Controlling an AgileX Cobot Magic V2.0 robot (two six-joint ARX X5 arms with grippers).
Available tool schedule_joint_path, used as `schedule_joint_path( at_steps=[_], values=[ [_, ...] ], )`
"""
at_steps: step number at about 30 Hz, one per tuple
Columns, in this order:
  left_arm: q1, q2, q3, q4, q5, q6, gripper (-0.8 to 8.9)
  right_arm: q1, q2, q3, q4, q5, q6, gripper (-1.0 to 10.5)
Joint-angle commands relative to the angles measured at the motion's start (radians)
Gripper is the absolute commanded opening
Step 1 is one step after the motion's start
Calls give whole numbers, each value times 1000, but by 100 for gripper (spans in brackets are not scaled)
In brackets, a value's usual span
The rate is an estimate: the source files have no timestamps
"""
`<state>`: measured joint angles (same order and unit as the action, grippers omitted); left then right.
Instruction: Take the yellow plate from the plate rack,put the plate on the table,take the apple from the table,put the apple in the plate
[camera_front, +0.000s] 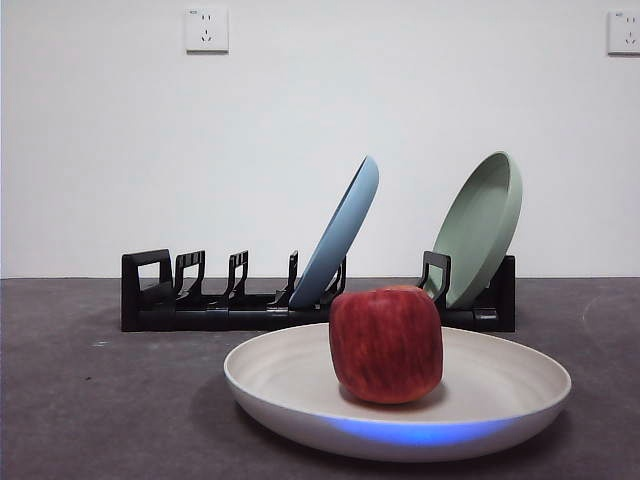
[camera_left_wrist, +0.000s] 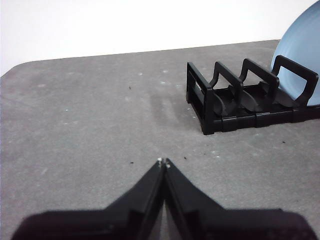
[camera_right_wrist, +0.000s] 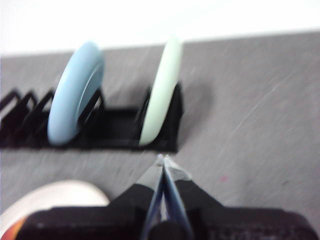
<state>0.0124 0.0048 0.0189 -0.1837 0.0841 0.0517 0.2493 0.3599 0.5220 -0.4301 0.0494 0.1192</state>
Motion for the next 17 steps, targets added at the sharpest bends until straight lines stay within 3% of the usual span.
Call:
schedule_joint_path(
  at_steps=[1, 4, 9, 17],
  values=[
    [2, -3, -16, 7, -4, -6, -1, -54, -60, -66, 47, 2, -27, 2],
    [2, -3, -16, 7, -4, -6, -1, -113, -135, -163, 155, -3, -43, 2],
    [2, -3, -16, 7, -4, -6, -1, -169, -242, -333, 289, -113, -84, 2],
    [2, -3, -16, 7, -4, -6, -1, -173, -360, -492, 293, -129, -48, 2]
  ],
)
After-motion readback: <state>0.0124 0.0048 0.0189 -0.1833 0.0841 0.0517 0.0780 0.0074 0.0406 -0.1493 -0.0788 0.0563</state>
